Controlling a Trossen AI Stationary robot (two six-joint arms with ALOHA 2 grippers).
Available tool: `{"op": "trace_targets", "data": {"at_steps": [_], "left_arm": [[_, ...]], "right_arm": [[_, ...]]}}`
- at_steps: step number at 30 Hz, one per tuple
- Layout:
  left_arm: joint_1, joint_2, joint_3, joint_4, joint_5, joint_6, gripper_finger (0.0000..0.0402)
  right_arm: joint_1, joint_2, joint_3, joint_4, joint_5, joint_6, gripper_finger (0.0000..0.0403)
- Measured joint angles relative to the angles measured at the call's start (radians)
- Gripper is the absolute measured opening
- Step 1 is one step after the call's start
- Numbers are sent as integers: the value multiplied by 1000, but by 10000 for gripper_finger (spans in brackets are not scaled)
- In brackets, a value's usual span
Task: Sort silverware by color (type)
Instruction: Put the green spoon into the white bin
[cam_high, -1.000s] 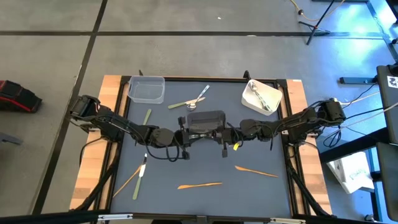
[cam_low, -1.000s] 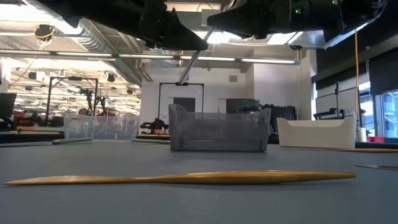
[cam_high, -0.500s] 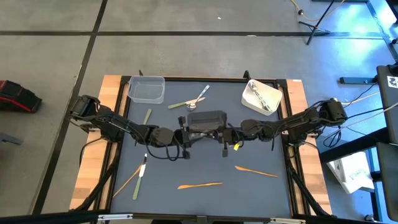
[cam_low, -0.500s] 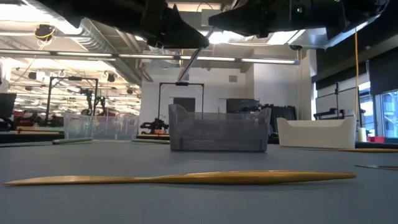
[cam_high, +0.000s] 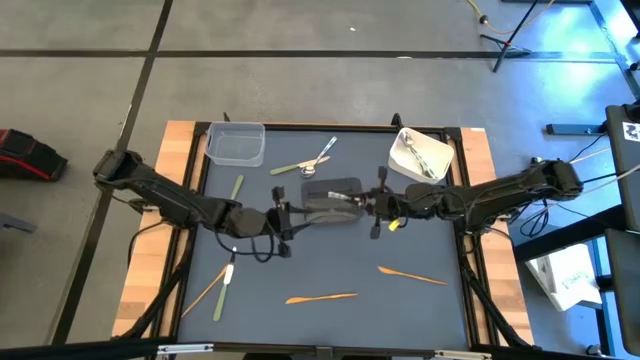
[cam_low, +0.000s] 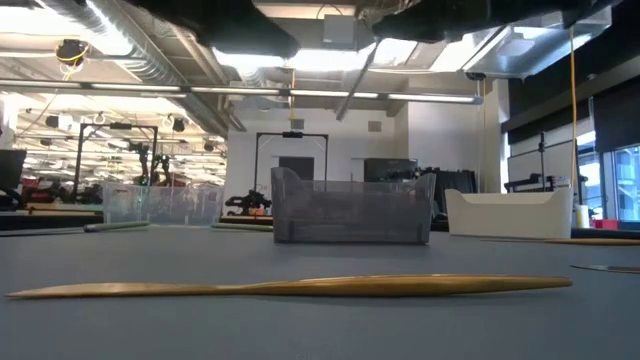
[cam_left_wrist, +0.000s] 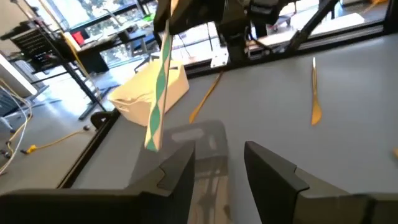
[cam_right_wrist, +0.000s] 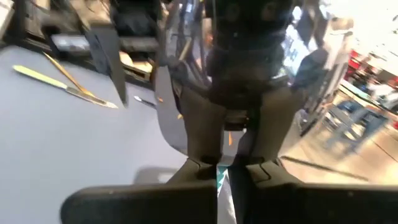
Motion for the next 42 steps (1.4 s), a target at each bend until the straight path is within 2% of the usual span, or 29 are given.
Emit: {"op": "trace_targets", "data": {"at_steps": [9, 14, 18, 25, 31, 42], "left_arm": [[-55, -107, 0, -261, -101, -126, 135], [-66, -129, 0, -331, -134, -176, 135], [-66, -129, 0, -351, -134, -195, 135], [-66, -128, 0, -362, -134, -198, 135], [-66, -128, 0, -362, -134, -198, 135], [-66, -127, 0, -362, -134, -198, 135]], "right_arm": [[0, -146, 0, -205, 185, 2, 3], [0, -210, 4, -281, 277, 3, 2], [-7, -221, 80, -447, 336, 51, 2], [-90, -202, 259, -821, 339, 191, 1], [-195, -202, 326, -1046, 324, 293, 1], [-452, -170, 325, -1213, 222, 370, 1]]}}
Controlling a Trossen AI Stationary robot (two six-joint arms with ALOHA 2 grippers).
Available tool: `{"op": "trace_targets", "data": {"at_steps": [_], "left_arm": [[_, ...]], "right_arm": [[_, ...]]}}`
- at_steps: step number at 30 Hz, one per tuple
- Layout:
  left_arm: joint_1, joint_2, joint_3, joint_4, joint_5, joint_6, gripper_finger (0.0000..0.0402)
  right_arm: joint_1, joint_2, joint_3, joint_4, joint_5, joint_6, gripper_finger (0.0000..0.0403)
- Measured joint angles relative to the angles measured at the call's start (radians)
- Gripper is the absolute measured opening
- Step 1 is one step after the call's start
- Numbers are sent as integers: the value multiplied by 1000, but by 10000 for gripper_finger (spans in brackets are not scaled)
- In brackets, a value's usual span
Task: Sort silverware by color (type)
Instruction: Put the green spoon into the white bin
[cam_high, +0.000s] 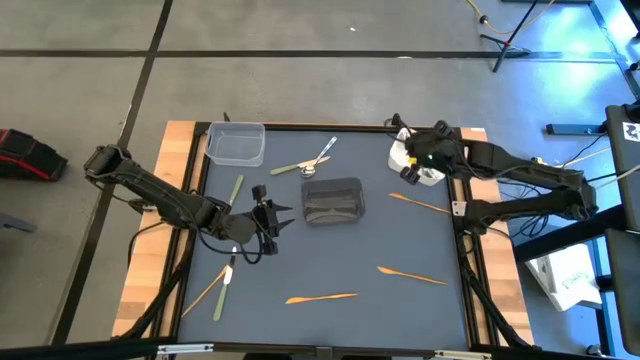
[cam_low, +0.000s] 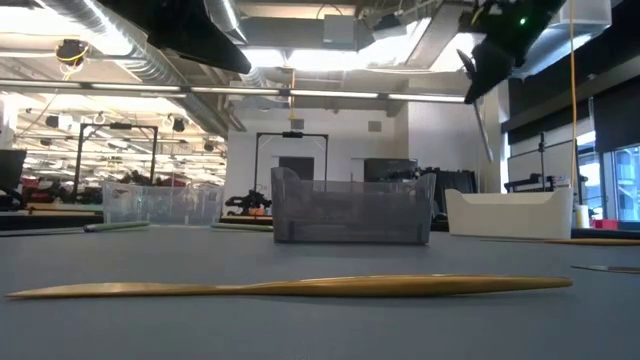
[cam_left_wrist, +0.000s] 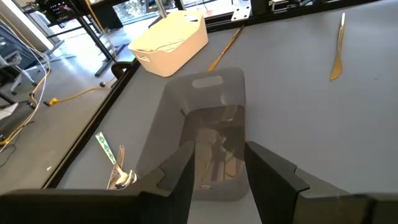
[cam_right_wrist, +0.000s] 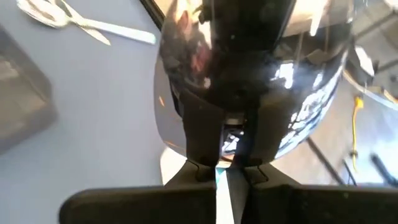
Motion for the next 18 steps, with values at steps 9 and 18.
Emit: {"op": "trace_targets", "data": {"at_steps": [9, 18], "left_arm": [[0, 0, 0, -5, 0, 0, 135], [0, 0, 0, -8, 0, 0, 135]], "right_arm": [[-210, 115, 0, -50, -69, 0, 2], [-344, 261, -1, -97, -78, 0, 2]]}}
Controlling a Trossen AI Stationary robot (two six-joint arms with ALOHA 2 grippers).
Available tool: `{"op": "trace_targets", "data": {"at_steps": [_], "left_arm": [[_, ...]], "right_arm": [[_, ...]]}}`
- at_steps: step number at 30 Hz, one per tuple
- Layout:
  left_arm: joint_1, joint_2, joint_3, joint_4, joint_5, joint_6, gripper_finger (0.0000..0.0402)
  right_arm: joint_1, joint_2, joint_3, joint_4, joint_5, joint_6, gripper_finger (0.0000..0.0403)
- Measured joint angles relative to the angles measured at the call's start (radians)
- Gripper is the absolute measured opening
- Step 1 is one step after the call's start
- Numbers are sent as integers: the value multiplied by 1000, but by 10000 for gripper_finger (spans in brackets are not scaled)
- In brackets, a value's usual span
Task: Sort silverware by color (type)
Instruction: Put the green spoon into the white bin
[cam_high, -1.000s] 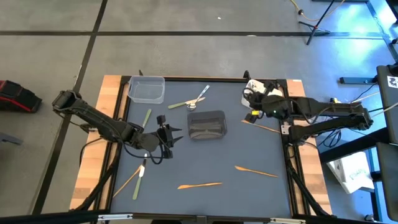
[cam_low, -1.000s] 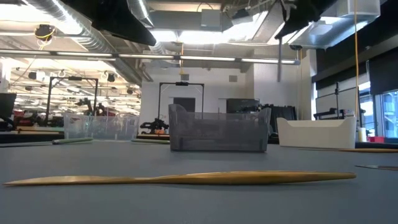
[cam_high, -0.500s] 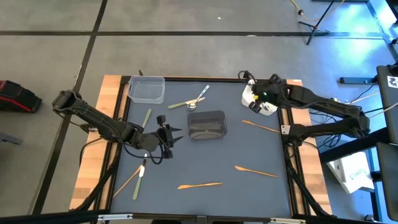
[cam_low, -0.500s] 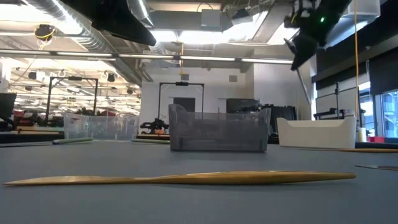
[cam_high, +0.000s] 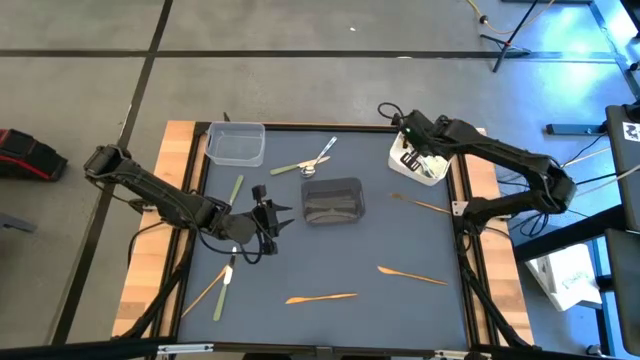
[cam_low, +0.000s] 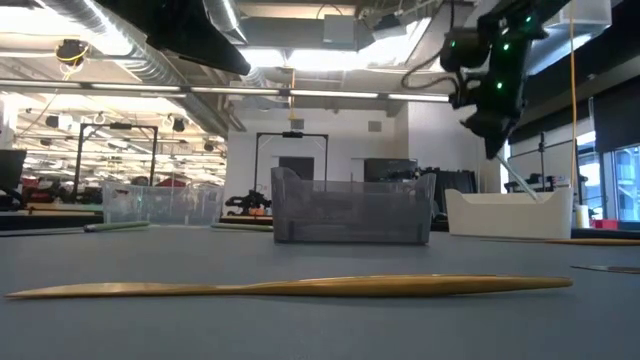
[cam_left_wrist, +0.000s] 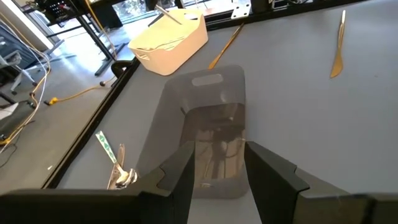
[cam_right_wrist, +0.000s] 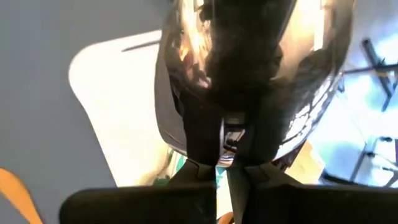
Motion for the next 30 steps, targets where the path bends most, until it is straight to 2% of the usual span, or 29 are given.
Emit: {"op": "trace_targets", "data": {"at_steps": [18, 23, 27, 30], "left_arm": [[0, 0, 0, -3, 7, -23, 135], [0, 0, 0, -3, 7, -23, 135], [0, 0, 0, -3, 7, -23, 135], [0, 0, 0, -3, 7, -23, 135]], "right_arm": [[-96, 141, 0, -3, -104, -27, 19], [-96, 141, 0, -5, -101, -27, 70], [-94, 141, 5, -21, -47, -45, 119], [-92, 112, 37, -73, -97, -37, 142]]}}
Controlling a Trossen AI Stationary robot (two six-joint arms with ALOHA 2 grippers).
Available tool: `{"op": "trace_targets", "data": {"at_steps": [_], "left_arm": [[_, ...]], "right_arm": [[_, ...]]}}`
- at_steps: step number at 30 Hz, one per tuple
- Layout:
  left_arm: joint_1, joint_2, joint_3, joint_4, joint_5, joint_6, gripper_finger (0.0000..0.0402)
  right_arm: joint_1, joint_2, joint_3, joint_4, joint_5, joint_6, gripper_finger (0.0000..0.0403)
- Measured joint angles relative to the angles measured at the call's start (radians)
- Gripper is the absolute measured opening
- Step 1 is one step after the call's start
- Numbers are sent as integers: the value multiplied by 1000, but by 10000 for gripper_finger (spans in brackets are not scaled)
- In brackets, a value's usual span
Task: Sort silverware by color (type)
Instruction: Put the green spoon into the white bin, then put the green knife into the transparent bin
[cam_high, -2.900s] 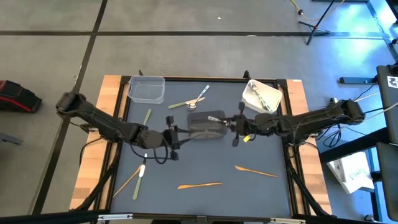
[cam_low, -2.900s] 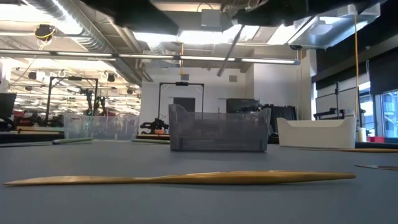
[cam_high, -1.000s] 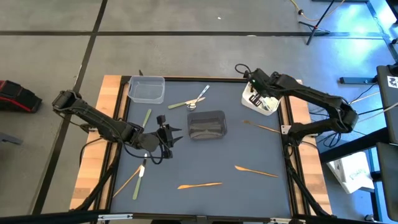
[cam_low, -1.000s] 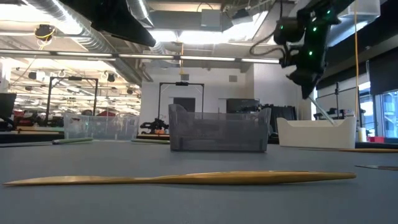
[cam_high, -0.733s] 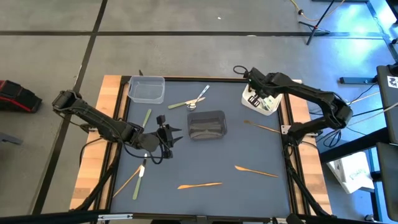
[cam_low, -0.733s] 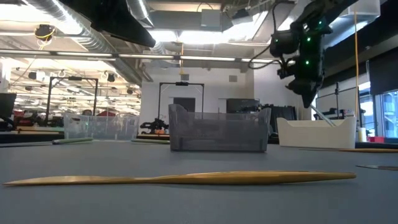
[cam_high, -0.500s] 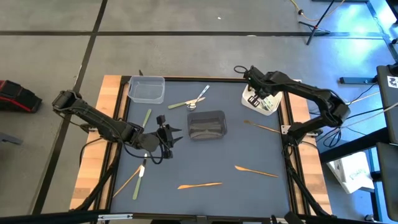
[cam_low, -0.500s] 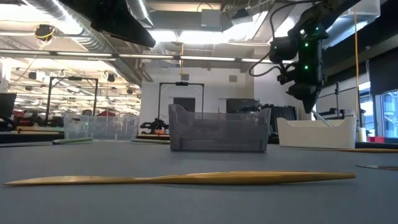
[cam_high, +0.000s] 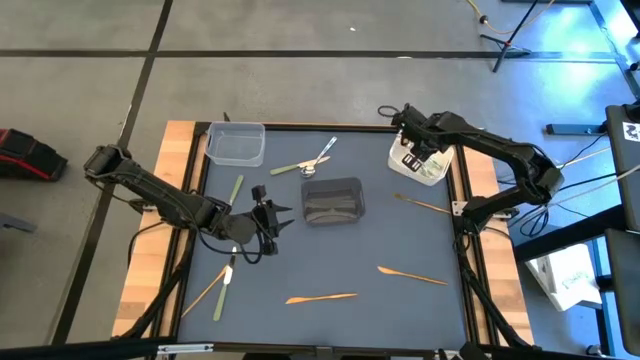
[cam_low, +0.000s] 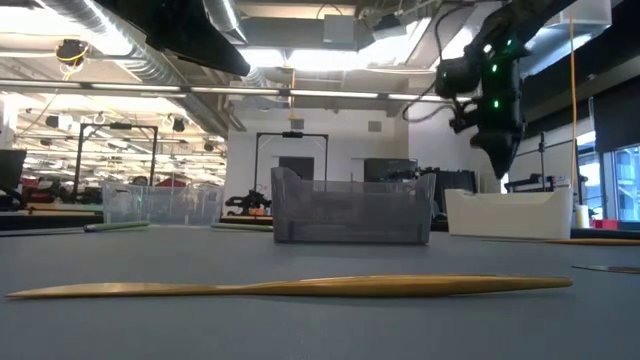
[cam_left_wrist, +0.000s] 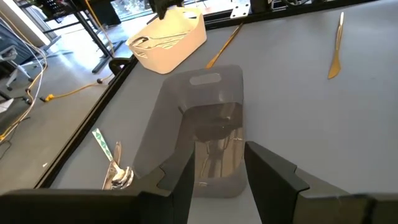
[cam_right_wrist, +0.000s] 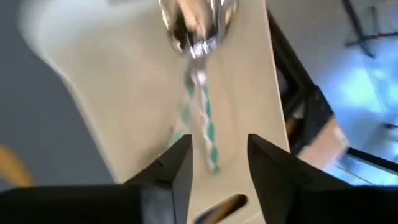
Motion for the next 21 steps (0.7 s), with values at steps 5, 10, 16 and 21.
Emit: {"op": "trace_targets", "data": {"at_steps": [5, 10, 16, 21], "left_arm": [[1, 0, 0, 0, -3, -2, 135], [1, 0, 0, 0, -3, -47, 135], [1, 0, 0, -18, 38, -79, 135], [1, 0, 0, -24, 53, -80, 135]], "right_arm": [[72, -113, 21, 97, -113, 9, 154], [216, -239, -31, 313, -168, 6, 154], [413, -319, -177, 616, -207, -43, 154], [554, -321, -306, 836, -207, -80, 154]]}}
